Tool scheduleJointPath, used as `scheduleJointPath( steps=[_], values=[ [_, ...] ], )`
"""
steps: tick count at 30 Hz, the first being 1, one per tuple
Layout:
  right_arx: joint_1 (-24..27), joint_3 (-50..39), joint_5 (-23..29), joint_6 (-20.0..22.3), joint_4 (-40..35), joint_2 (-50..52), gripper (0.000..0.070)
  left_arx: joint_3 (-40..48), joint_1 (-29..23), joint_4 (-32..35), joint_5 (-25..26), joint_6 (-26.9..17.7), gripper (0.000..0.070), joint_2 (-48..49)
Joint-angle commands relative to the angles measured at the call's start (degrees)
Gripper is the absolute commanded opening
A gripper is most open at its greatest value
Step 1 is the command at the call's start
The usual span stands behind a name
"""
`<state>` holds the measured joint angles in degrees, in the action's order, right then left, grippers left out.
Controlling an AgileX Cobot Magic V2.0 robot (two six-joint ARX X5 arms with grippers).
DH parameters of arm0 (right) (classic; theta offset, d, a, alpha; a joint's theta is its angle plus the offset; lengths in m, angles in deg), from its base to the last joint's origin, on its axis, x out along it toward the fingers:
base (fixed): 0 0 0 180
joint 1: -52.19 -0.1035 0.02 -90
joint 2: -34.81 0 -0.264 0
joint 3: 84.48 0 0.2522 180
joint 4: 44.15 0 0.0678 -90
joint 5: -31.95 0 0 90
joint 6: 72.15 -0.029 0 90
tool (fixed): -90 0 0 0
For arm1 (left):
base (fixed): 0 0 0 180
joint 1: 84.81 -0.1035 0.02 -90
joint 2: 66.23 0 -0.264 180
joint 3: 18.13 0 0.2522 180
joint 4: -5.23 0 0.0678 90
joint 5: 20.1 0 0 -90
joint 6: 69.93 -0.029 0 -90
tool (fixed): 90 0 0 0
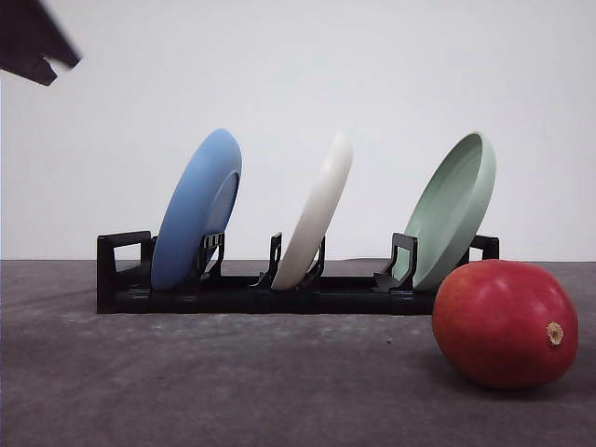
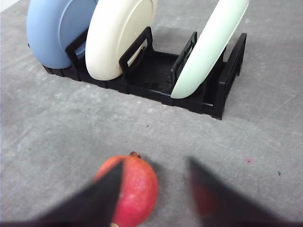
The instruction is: Place pomegranate in white plate
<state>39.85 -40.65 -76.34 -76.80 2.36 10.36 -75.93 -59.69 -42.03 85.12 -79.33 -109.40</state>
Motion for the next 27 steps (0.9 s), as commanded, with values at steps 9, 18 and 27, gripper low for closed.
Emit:
scheduleJointPath(
  steps=[9,18,27],
  values=[
    [-0.2,0.9,-2.7,0.6,-0.5,-0.1,0.0385,-1.5,4.8,6.2,0.3,-0.6,0.0468,-1.2],
    [-0.2,0.9,-2.9,0.6,-0.6,-0.1,0.0384,-1.5,11.9,20.9,-0.8,-0.6,0.0422,-11.2],
    [-0.2,0.9,-2.9,0.6,-0.6,-0.1,0.0384,-1.6,17.4,40.1,-11.8,0.4,0.0429,-27.4]
  ],
)
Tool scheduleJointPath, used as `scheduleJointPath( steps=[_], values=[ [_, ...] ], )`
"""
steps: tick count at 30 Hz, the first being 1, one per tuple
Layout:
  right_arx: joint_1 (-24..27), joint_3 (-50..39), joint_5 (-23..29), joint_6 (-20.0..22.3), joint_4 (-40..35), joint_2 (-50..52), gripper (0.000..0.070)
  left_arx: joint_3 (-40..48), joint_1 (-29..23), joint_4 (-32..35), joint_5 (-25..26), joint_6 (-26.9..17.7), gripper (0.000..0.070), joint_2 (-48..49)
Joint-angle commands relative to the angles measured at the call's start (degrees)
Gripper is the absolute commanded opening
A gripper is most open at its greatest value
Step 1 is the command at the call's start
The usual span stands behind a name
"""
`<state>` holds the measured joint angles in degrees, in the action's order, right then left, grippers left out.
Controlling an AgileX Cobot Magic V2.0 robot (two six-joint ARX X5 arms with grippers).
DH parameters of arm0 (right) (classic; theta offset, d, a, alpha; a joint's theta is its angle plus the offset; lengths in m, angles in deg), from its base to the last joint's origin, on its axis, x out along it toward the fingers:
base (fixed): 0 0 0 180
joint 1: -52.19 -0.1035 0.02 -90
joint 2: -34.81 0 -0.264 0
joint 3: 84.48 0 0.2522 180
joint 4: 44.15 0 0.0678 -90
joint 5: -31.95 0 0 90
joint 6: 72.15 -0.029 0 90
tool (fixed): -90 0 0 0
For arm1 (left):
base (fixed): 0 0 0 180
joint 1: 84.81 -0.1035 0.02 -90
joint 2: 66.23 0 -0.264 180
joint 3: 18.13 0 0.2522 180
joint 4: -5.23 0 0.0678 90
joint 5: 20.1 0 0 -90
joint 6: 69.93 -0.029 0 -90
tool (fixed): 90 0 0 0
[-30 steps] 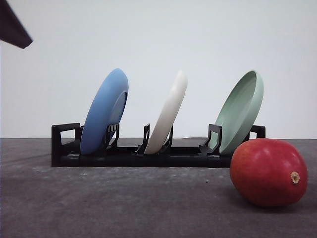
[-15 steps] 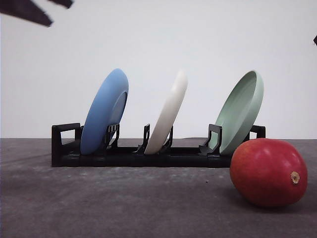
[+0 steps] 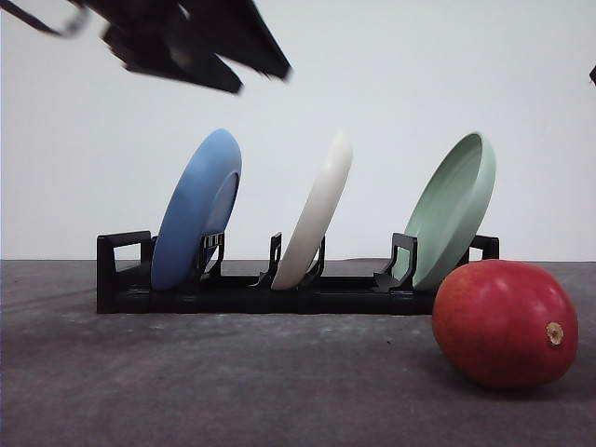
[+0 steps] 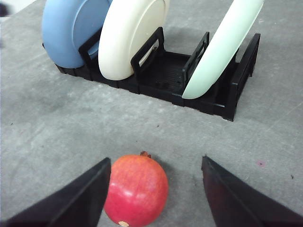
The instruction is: Place pomegranate in white plate
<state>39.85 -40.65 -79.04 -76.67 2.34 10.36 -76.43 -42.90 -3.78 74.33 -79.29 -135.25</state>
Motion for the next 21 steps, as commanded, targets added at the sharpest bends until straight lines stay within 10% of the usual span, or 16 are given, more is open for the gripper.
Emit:
scheduleJointPath(
  steps=[1,21],
  values=[
    [-0.2,0.9,-0.2,0.5,-0.5,-0.1,0.0384,-1.3,1.1,3.7,-2.1,1.0,0.0431,-3.4],
    [-0.2,0.9,-0.2,0.5,-0.5,-0.1,0.0384,-20.1,2.7,7.6,-10.4,7.4,0.0429,-31.9]
  ],
)
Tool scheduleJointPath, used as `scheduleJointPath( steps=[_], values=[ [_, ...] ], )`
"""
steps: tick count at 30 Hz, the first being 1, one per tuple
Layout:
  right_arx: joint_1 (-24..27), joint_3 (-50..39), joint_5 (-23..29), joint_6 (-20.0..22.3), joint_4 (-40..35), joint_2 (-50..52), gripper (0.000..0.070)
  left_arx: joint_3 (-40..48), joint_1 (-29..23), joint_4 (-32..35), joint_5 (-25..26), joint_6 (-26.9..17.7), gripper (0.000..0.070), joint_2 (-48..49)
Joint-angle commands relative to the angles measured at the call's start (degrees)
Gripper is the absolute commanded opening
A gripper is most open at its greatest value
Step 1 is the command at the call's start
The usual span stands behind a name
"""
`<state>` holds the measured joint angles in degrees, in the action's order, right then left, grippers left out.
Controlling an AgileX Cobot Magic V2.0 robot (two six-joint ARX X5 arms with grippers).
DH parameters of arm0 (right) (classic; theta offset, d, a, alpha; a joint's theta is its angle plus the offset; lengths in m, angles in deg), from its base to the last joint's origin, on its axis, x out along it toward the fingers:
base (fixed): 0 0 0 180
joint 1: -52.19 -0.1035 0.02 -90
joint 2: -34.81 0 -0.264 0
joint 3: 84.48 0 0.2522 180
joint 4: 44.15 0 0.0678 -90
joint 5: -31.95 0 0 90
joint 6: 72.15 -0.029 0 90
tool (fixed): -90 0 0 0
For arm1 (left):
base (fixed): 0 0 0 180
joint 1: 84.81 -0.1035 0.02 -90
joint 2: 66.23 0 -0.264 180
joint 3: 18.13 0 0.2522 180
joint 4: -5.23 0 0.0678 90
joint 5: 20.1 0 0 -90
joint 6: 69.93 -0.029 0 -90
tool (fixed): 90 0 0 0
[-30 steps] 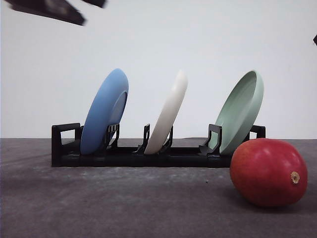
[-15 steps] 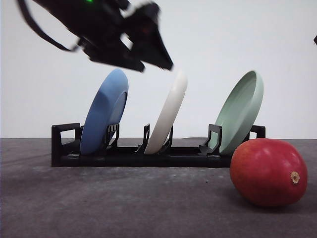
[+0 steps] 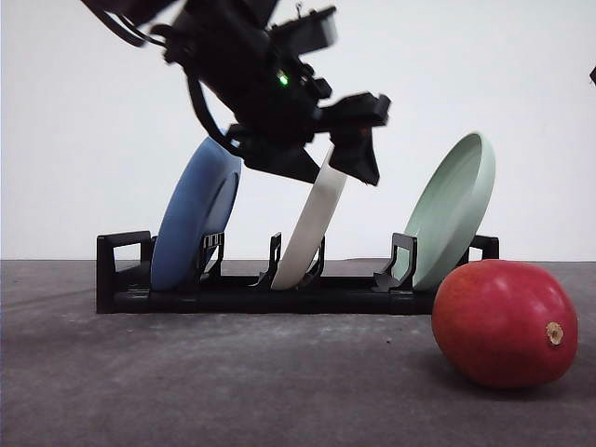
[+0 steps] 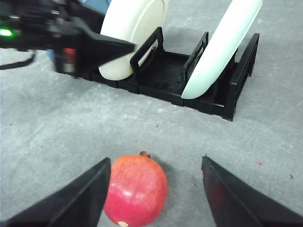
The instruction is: Place pomegranate in white plate
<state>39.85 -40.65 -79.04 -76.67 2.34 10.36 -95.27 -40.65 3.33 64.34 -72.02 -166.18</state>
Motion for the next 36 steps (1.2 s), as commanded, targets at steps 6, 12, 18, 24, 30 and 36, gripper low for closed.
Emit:
scheduleJointPath(
  steps=[6,12,18,24,30,36],
  values=[
    [-0.2,0.9,-0.1,0.5,-0.5,-0.1,0.0384,-1.7,0.5,-0.2,-1.1,0.2,0.0311,-1.6],
    [-0.2,0.9,-0.1,0.5,-0.5,-0.1,0.0384,-1.7,0.6,-0.5,-1.1,0.7,0.0118,-1.4],
    [-0.2,0.9,-0.1,0.5,-0.5,-0.1,0.0384,-1.8,0.6,-0.7,-1.1,3.1,0.0012,-0.2],
    [-0.2,0.9,-0.1,0.5,-0.5,-0.1,0.0384,-1.8,0.6,-0.8,-1.1,4.0,0.0012,1.0],
    [-0.2,0.9,-0.1,0.5,-0.5,-0.1,0.0384,-1.8,0.6,-1.7,-1.1,7.9,0.0012,2.9],
    [-0.2,0.9,-0.1,0.5,-0.5,-0.1,0.0384,-1.8,0.6,-3.1,-1.1,10.6,0.0012,5.1]
  ],
)
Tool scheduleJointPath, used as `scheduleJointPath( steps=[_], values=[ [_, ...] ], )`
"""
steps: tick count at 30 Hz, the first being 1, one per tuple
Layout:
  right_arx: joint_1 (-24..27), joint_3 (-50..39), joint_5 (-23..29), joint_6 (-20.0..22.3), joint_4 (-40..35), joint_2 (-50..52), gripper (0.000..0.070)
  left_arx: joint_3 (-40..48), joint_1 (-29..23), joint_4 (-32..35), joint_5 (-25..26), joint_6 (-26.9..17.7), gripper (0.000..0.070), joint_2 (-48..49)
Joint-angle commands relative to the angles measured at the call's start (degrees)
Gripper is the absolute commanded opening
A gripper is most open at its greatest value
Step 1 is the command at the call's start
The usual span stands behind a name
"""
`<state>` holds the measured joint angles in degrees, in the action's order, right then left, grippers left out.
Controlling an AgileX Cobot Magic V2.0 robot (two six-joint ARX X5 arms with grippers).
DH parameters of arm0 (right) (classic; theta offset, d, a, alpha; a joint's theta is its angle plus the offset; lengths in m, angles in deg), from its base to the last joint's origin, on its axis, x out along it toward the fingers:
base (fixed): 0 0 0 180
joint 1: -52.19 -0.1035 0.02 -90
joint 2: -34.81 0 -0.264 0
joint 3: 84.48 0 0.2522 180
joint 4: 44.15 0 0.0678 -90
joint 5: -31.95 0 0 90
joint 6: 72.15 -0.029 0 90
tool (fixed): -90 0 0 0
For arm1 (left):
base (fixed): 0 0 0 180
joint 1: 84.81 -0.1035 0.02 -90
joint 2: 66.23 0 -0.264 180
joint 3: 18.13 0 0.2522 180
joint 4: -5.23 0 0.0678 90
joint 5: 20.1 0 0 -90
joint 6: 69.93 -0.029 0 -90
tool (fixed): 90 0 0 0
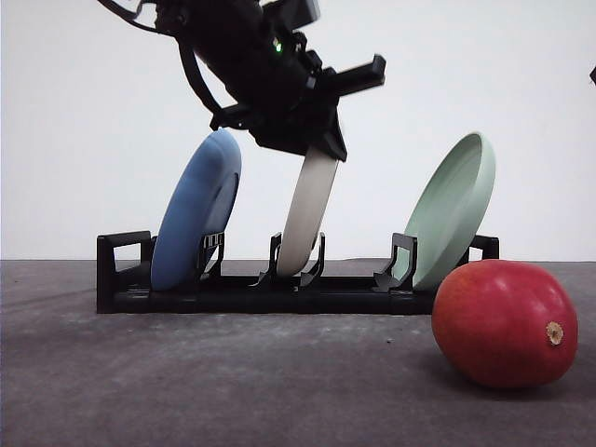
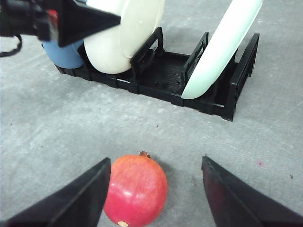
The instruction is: Place pomegranate in white plate
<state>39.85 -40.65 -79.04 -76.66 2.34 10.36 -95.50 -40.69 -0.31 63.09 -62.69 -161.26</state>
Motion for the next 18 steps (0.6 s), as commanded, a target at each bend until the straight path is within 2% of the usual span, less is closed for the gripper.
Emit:
scheduleJointPath(
  steps=[1,8,18],
  values=[
    [-0.2,0.9,-0.1,0.5,-0.5,-0.1,0.0384,-1.6,0.6,0.2,0.2,1.5,0.0012,0.5],
    [-0.2,0.9,-0.1,0.5,-0.5,-0.1,0.0384,-1.6,0.6,-2.7,0.2,1.6,0.0012,3.6],
    [-0.2,0.9,-0.1,0.5,-0.5,-0.1,0.0384,-1.6,1.1,-4.7,2.5,5.5,0.0012,9.7]
  ],
)
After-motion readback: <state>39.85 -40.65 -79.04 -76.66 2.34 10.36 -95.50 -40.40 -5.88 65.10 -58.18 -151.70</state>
